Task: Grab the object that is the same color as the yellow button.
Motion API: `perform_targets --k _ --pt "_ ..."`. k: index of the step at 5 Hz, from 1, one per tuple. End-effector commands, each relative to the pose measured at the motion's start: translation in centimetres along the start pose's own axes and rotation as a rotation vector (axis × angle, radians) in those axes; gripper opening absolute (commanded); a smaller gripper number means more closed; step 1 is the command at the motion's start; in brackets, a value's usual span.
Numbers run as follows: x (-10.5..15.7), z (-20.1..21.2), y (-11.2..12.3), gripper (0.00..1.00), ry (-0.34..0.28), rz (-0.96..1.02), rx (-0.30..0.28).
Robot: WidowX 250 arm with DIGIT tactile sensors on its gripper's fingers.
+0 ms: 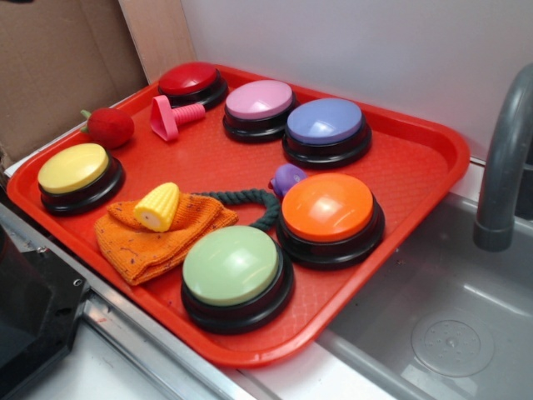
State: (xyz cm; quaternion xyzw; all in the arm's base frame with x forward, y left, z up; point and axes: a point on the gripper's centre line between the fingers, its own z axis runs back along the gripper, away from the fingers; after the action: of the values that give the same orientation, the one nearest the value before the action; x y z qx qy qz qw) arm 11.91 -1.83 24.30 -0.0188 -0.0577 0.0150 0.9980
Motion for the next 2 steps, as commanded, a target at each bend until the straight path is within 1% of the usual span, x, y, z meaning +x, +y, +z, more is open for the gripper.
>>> perform_targets --k 1,2 --pt "0.0 0.0 0.0 1.00 0.000 0.000 0.000" --pt "0.1 -2.2 -0.3 1.00 0.015 0.041 -0.005"
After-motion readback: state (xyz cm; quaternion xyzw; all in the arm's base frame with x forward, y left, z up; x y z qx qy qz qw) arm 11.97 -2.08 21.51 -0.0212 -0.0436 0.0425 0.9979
